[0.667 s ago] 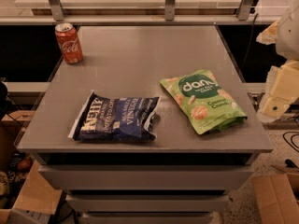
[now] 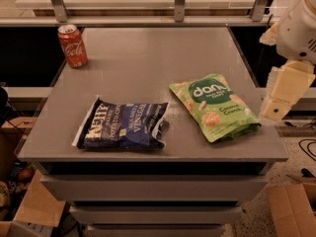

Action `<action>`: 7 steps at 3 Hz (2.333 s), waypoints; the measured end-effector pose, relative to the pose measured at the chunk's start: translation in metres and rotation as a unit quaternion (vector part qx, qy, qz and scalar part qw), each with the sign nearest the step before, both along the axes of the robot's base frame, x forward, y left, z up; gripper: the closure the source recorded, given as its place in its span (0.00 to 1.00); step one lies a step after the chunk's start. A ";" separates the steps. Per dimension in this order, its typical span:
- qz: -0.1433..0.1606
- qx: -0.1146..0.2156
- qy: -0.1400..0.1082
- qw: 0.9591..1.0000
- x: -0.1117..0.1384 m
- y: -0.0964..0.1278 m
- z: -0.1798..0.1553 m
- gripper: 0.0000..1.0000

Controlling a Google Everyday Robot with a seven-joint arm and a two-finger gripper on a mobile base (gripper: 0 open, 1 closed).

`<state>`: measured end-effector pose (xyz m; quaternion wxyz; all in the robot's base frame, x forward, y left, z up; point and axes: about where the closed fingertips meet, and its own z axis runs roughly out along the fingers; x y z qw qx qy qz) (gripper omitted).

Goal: Move blue chip bag near coke can

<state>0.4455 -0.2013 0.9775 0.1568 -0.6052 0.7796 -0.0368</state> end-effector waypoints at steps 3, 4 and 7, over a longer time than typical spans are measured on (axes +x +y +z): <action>0.097 -0.046 0.050 0.993 0.028 0.147 -0.052 0.00; 0.131 -0.051 0.074 0.987 0.023 0.192 -0.080 0.00; 0.182 -0.051 0.116 0.975 0.016 0.265 -0.127 0.19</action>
Offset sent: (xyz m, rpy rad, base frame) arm 0.0352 0.1704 -0.0648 -0.1155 0.1558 0.2358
